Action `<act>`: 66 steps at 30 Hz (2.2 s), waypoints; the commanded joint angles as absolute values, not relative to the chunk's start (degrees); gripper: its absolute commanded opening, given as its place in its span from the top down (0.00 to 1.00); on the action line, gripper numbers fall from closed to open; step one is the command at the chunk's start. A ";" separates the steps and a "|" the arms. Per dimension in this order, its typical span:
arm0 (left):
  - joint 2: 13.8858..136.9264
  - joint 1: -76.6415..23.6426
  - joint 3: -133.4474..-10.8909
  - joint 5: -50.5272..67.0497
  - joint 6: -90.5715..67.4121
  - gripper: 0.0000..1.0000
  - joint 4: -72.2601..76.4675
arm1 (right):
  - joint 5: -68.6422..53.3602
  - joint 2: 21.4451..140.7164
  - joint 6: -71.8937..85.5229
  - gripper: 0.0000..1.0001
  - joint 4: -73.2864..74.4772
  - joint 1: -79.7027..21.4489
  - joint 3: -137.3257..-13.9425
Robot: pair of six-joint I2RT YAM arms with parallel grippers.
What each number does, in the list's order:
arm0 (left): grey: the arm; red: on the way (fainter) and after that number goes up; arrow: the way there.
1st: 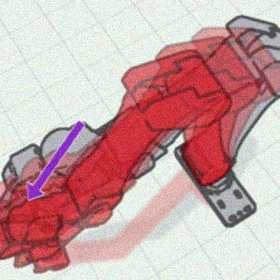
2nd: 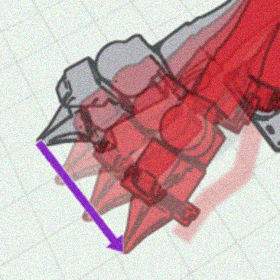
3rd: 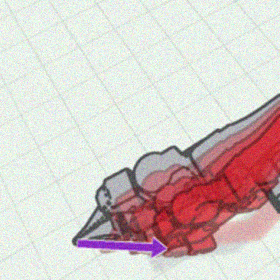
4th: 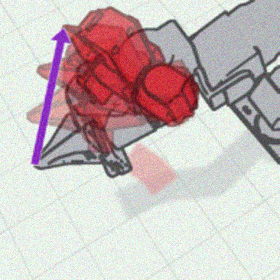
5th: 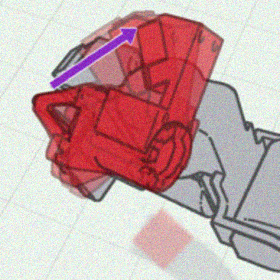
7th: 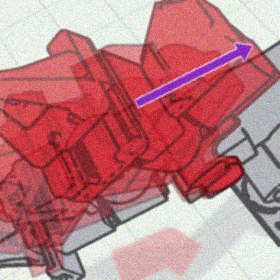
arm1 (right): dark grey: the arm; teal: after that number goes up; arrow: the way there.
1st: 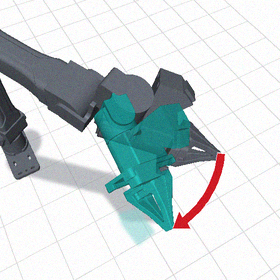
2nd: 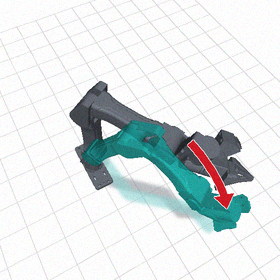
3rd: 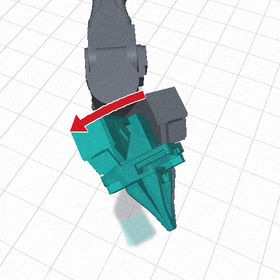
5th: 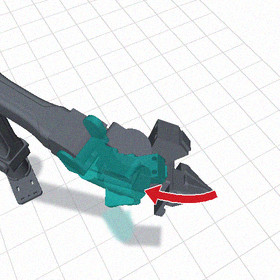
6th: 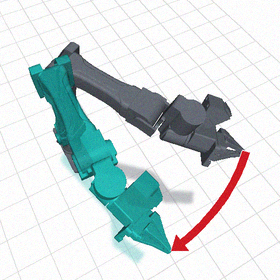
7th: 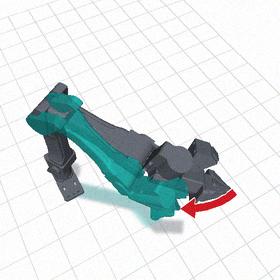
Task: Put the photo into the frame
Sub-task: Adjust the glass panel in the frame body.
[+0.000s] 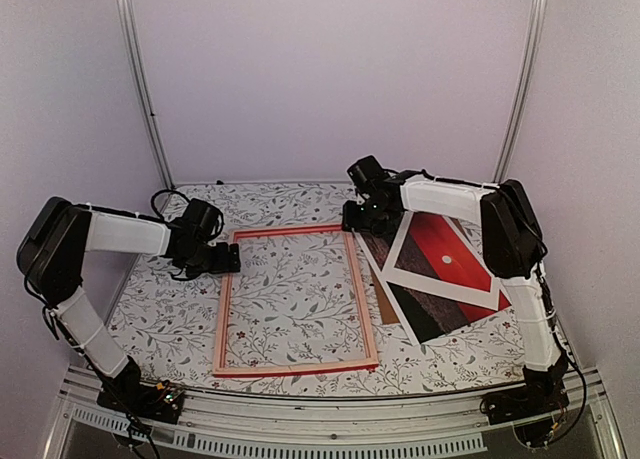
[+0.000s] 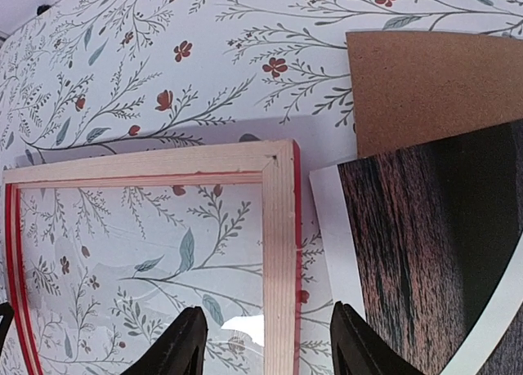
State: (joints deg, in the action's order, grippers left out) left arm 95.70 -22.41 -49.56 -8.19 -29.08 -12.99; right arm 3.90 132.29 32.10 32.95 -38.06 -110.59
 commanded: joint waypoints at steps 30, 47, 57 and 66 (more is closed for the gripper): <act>96.80 -23.04 -50.36 -8.08 -28.21 0.04 -13.19 | 10.45 146.60 25.71 0.63 30.65 -36.90 -123.83; 96.58 -23.10 -50.27 -8.67 -28.21 0.03 -13.60 | 6.62 137.04 24.32 0.49 30.64 -36.78 -121.55; 94.80 -23.01 -50.51 -8.13 -28.71 0.04 -14.09 | 0.59 120.23 25.38 0.43 28.82 -38.53 -99.02; 93.35 -22.94 -50.90 -7.45 -29.29 0.02 -15.22 | 2.49 109.40 29.35 0.38 34.57 -46.84 -83.18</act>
State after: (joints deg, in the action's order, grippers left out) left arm 95.74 -22.46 -49.71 -8.16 -28.95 -14.44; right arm 1.96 113.84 26.41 30.76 -43.07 -88.18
